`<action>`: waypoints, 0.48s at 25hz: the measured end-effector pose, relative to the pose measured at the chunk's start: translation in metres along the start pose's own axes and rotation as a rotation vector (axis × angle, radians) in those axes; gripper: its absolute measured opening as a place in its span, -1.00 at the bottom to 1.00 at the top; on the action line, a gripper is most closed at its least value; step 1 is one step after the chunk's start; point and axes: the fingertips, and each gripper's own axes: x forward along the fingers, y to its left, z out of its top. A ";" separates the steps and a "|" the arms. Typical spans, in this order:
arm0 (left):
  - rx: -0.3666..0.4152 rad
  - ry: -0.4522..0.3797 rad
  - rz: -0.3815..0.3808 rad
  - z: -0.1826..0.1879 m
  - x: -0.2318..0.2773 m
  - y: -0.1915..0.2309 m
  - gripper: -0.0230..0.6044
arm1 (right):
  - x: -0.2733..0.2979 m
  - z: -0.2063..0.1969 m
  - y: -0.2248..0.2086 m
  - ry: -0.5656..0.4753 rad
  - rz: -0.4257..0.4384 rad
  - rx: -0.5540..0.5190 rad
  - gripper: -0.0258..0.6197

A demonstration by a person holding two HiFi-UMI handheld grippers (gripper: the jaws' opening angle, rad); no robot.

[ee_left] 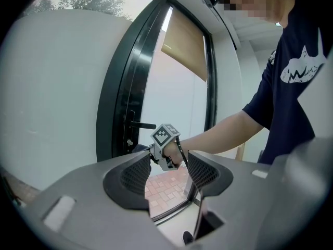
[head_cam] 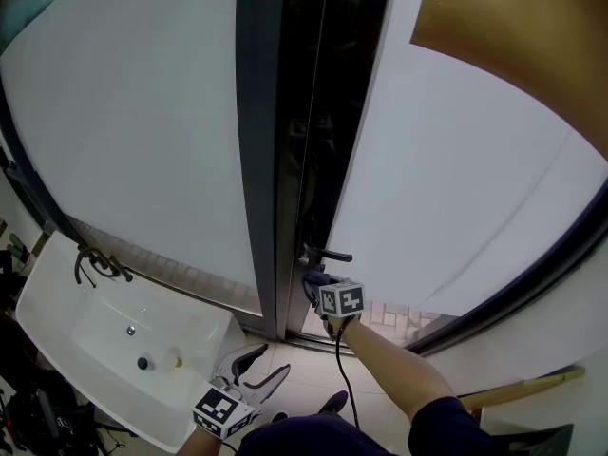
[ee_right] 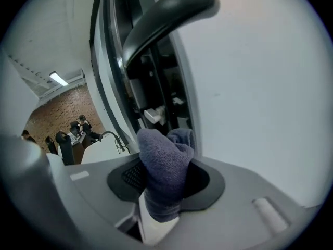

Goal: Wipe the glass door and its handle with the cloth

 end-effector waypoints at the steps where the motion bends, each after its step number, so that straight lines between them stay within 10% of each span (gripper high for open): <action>1: 0.001 0.000 0.003 0.001 0.000 0.000 -0.21 | 0.003 0.005 0.006 -0.014 0.016 0.016 -0.44; 12: -0.020 0.025 0.062 -0.009 -0.003 0.012 -0.22 | 0.031 0.029 0.003 -0.063 -0.033 0.048 -0.44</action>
